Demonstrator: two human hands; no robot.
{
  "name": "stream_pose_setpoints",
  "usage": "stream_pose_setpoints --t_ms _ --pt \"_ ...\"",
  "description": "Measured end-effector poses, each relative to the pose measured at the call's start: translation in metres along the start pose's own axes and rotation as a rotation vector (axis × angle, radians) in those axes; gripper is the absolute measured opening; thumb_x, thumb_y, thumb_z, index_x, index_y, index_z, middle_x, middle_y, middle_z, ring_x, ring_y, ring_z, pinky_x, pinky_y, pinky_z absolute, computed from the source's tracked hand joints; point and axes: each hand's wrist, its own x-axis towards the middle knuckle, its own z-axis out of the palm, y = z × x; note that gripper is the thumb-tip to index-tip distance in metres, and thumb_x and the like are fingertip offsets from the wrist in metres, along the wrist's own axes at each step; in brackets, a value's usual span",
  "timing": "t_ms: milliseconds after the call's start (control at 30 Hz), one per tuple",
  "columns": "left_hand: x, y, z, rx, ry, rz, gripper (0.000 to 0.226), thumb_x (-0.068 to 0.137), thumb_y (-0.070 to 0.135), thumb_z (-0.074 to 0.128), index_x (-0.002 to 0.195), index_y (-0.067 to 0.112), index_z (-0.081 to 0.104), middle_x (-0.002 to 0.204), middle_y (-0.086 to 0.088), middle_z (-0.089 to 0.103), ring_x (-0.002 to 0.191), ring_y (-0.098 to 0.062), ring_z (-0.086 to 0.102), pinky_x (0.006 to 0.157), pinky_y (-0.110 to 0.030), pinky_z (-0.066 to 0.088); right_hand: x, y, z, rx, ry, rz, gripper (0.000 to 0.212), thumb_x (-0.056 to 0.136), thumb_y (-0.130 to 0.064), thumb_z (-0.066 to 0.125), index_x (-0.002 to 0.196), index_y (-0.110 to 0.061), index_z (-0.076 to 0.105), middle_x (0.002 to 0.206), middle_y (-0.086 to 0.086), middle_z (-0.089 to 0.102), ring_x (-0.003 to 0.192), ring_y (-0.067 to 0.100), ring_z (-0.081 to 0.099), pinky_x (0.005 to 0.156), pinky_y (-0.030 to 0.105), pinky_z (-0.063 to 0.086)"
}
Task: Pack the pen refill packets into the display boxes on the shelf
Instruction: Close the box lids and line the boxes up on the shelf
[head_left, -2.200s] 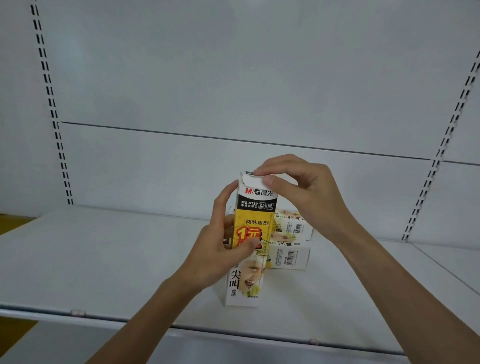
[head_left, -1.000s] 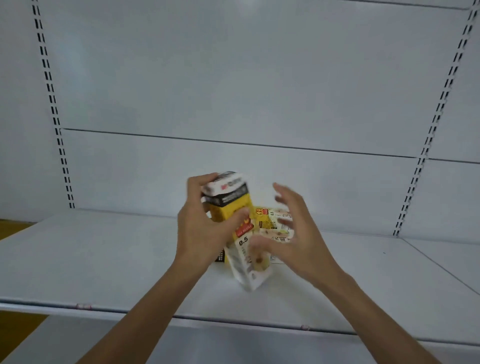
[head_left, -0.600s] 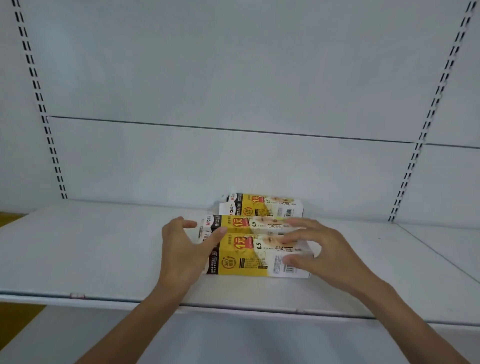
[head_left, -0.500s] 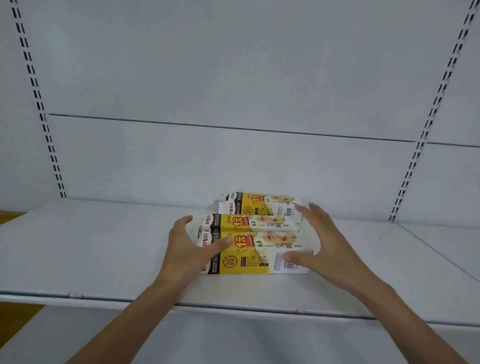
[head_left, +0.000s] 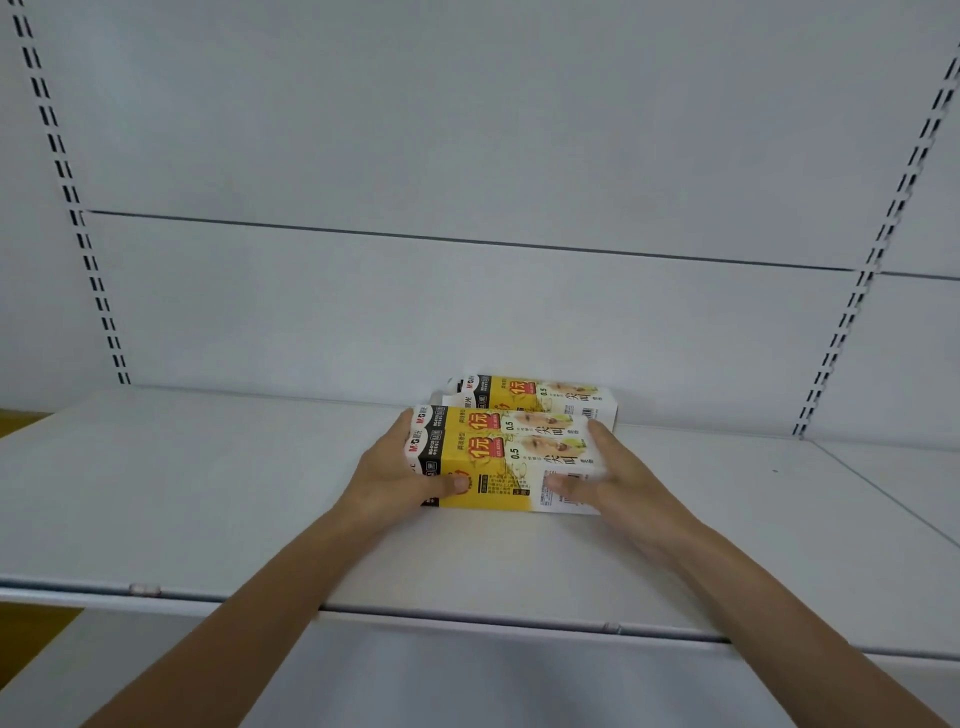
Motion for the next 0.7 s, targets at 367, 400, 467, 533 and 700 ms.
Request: stream_pose_setpoints --t_ms 367,400,467,533,700 --pt "0.009 -0.004 -0.001 0.063 0.065 0.034 0.091 0.058 0.010 0.084 0.131 0.035 0.035 0.113 0.012 0.057 0.103 -0.014 0.058 0.092 -0.032 0.047 0.031 -0.001 -0.049 -0.217 0.381 -0.088 0.025 0.086 -0.029 0.061 0.110 -0.021 0.061 0.121 -0.008 0.058 0.115 0.009 0.052 0.092 0.025 0.038" --pt "0.009 -0.003 0.000 0.109 0.073 0.051 0.101 0.056 0.014 0.086 0.138 0.031 0.029 0.122 0.007 0.053 0.108 -0.015 0.055 0.096 -0.035 0.045 0.039 0.003 -0.053 -0.326 0.437 -0.128 0.030 0.086 -0.020 0.061 0.116 -0.020 0.058 0.127 -0.005 0.053 0.121 0.012 0.047 0.092 0.023 0.033" --pt "0.008 -0.003 0.002 0.222 0.114 0.128 0.102 0.051 0.030 0.085 0.138 0.029 0.030 0.133 0.004 0.043 0.119 -0.015 0.046 0.103 -0.038 0.038 0.054 0.011 -0.053 -0.503 0.350 -0.157 0.052 0.081 -0.012 0.066 0.129 -0.019 0.047 0.138 -0.002 0.043 0.128 0.015 0.040 0.094 0.021 0.028" --pt "0.005 -0.003 0.004 0.316 0.162 0.221 0.098 0.045 0.048 0.077 0.132 0.030 0.037 0.137 0.004 0.037 0.127 -0.014 0.035 0.107 -0.036 0.031 0.066 0.018 -0.047 -0.513 0.238 -0.127 0.068 0.077 -0.019 0.073 0.136 -0.018 0.039 0.142 -0.002 0.039 0.130 0.016 0.038 0.098 0.022 0.029" --pt "0.001 -0.007 0.006 0.528 0.304 0.454 0.074 0.050 0.066 0.055 0.116 0.030 0.054 0.128 0.014 0.036 0.119 -0.001 0.027 0.097 -0.023 0.026 0.088 0.028 -0.048 -0.570 0.241 -0.117 0.074 0.079 -0.028 0.070 0.142 -0.016 0.033 0.147 0.002 0.031 0.133 0.024 0.031 0.111 0.033 0.027"
